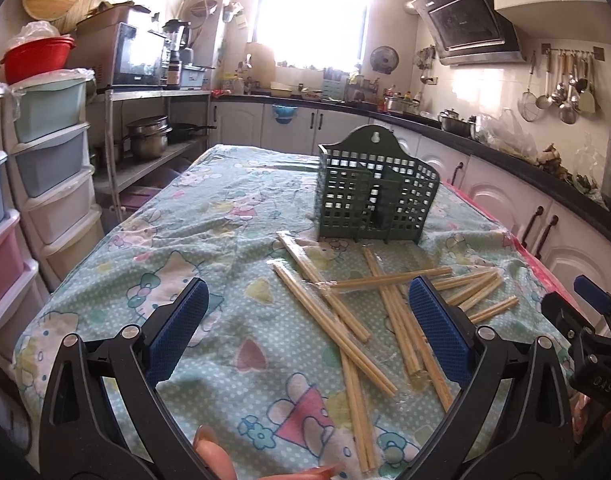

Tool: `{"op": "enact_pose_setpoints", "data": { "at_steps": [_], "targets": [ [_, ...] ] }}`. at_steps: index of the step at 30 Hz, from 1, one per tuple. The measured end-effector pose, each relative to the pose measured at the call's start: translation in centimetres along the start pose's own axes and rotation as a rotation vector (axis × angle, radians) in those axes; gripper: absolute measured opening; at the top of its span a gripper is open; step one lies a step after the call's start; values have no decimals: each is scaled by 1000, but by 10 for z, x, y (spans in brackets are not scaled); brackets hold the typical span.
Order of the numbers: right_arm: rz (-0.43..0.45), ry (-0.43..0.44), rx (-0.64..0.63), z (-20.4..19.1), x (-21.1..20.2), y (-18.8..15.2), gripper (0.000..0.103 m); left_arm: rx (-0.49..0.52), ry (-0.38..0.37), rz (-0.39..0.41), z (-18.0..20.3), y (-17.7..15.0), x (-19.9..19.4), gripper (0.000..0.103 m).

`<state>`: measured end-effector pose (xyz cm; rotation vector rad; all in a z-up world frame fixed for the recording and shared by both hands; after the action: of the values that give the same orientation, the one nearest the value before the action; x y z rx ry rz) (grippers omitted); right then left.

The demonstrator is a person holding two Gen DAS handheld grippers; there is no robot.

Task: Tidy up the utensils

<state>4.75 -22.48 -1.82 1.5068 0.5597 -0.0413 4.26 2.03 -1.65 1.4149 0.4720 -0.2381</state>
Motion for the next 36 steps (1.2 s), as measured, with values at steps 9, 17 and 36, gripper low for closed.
{"op": "enact_pose_setpoints", "data": {
  "at_steps": [9,17,36],
  "targets": [
    [-36,37,-16,-4,12,8,97,-5,17,-23,-12,6,8,93],
    [-59,61,-31,-4,27,17,97,-19,9,-71,-20,14,26,93],
    [-118,9,75,46,63,42,97,-35,-104,-185,-4,49,84,93]
  ]
}}
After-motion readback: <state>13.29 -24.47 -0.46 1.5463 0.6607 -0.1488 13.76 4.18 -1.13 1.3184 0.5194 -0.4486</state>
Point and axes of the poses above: each gripper's, at about its wrist camera, not at the fingertips, and x roughly the way its jaws point, z to its right, y to its top, the point moved 4 cm from there along x, roughly the way its jaws point, and after that the axes turned 5 degrees about y, right-handed, at the moved point
